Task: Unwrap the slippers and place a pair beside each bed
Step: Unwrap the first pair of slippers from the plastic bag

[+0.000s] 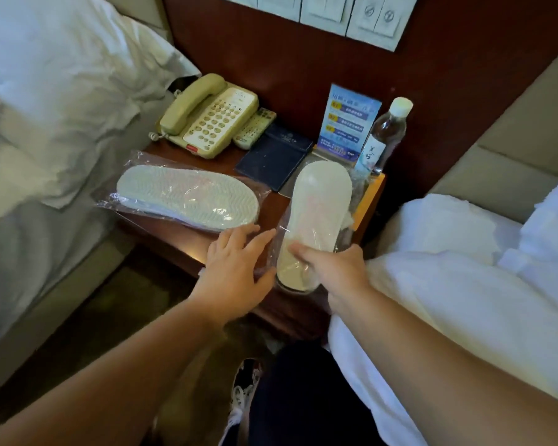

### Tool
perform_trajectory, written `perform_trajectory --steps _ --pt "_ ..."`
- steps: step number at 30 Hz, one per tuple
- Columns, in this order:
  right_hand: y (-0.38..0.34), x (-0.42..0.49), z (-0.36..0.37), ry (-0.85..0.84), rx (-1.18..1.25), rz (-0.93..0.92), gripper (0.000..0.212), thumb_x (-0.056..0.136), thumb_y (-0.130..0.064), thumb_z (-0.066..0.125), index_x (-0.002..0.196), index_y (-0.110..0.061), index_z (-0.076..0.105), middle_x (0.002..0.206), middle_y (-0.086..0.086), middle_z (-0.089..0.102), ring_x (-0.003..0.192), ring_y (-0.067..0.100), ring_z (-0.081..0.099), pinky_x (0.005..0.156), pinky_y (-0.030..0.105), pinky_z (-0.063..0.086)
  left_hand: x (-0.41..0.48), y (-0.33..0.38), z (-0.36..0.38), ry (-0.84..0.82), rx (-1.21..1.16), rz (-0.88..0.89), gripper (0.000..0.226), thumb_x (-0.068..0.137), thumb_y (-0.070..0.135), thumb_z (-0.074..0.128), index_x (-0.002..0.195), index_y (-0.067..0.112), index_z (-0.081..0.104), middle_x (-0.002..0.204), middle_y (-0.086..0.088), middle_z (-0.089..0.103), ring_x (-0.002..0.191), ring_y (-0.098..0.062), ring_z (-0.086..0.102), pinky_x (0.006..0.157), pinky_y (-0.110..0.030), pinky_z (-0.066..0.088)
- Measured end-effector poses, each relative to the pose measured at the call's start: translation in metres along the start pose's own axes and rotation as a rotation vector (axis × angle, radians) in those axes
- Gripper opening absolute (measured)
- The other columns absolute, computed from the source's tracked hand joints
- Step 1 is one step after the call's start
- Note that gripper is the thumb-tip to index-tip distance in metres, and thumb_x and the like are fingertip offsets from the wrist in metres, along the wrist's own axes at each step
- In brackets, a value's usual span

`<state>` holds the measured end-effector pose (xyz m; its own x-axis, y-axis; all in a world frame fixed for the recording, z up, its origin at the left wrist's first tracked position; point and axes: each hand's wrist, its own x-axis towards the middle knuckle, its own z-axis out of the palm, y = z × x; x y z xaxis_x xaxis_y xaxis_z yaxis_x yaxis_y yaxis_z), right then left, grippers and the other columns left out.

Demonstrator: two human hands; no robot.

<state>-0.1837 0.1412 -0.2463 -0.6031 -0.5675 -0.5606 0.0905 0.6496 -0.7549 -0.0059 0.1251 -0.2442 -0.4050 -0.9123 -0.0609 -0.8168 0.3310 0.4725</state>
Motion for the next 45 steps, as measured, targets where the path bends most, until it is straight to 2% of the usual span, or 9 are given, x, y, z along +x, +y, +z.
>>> perform_trajectory --steps 5,11,19,22,26,33,36,39,45 --pt "-0.001 -0.028 -0.034 -0.28 0.262 -0.006 0.058 0.049 -0.029 0.094 0.099 -0.01 0.072 0.082 0.005 0.077 0.071 0.024 0.074 0.074 0.04 0.061 -0.037 0.041 -0.032 0.093 0.047 -0.052 0.059 0.092 0.051 0.058 0.147 0.04 0.04 0.148 0.009 0.039 0.139 -0.018 0.029 0.117 -0.044 0.022" --pt "-0.012 -0.089 -0.081 -0.317 0.329 -0.187 0.066 0.056 -0.028 0.087 0.113 -0.02 0.056 0.102 0.001 0.07 0.084 0.024 0.07 0.075 0.045 0.061 -0.084 0.093 -0.087 0.104 -0.22 -0.132 0.03 0.093 0.043 0.065 0.122 0.04 0.063 0.106 0.018 0.063 0.094 -0.004 0.062 0.075 -0.015 0.047" --pt "-0.049 -0.155 -0.115 -0.218 0.131 -0.807 0.062 0.067 -0.03 0.083 0.112 -0.043 0.042 0.096 -0.025 0.056 0.089 0.003 0.059 0.069 0.019 0.047 -0.102 0.152 -0.131 0.193 -0.736 -0.144 0.026 0.09 0.036 0.07 0.116 0.034 0.066 0.094 0.012 0.071 0.077 -0.002 0.073 0.058 -0.019 0.054" --pt "-0.051 -0.18 -0.114 -0.253 0.031 -1.073 0.058 0.073 -0.023 0.077 0.114 -0.05 0.046 0.102 -0.024 0.062 0.092 -0.005 0.062 0.072 0.015 0.052 -0.111 0.16 -0.138 0.174 -0.953 -0.162 0.029 0.091 0.032 0.07 0.119 0.03 0.064 0.103 0.001 0.074 0.085 -0.01 0.075 0.073 -0.034 0.06" --pt "-0.057 -0.202 -0.107 -0.137 -0.338 -1.432 0.075 0.08 -0.021 0.068 0.147 -0.031 0.034 0.142 -0.004 0.045 0.128 0.017 0.043 0.102 0.038 0.044 -0.124 0.156 -0.151 0.201 -1.2 -0.122 0.045 0.079 0.045 0.076 0.117 0.023 0.066 0.098 0.0 0.077 0.083 -0.015 0.073 0.074 -0.043 0.051" --pt "-0.051 -0.229 -0.094 -0.091 -0.631 -1.791 0.058 0.084 -0.026 0.063 0.141 -0.027 0.048 0.158 0.013 0.028 0.146 0.034 0.022 0.116 0.056 0.019 -0.134 0.143 -0.161 0.269 -1.658 -0.321 0.046 0.066 0.052 0.084 0.094 0.015 0.083 0.104 -0.009 0.079 0.095 -0.027 0.076 0.087 -0.045 0.06" --pt "-0.04 -0.234 -0.093 -0.158 -0.541 -1.846 0.049 0.081 -0.021 0.063 0.13 -0.028 0.058 0.156 0.006 0.036 0.146 0.026 0.023 0.117 0.059 0.012 -0.135 0.138 -0.164 0.252 -1.852 -0.409 0.046 0.083 0.044 0.074 0.107 0.004 0.075 0.106 -0.019 0.077 0.092 -0.036 0.076 0.081 -0.047 0.062" --pt "-0.034 -0.236 -0.097 -0.135 -0.281 -1.801 0.036 0.081 -0.022 0.063 0.116 -0.025 0.069 0.141 0.0 0.052 0.133 0.02 0.043 0.111 0.048 0.032 -0.135 0.131 -0.167 0.308 -1.964 -0.388 0.055 0.089 0.045 0.068 0.125 0.003 0.064 0.117 -0.022 0.073 0.103 -0.039 0.072 0.089 -0.049 0.059" --pt "-0.042 -0.237 -0.105 -0.244 0.055 -1.357 0.022 0.086 -0.03 0.067 0.105 -0.039 0.063 0.111 -0.022 0.055 0.106 0.002 0.057 0.081 0.016 0.05 -0.138 0.126 -0.166 0.572 -2.038 -0.348 0.046 0.089 0.037 0.072 0.126 0.011 0.062 0.109 -0.012 0.075 0.099 -0.03 0.073 0.083 -0.047 0.06"
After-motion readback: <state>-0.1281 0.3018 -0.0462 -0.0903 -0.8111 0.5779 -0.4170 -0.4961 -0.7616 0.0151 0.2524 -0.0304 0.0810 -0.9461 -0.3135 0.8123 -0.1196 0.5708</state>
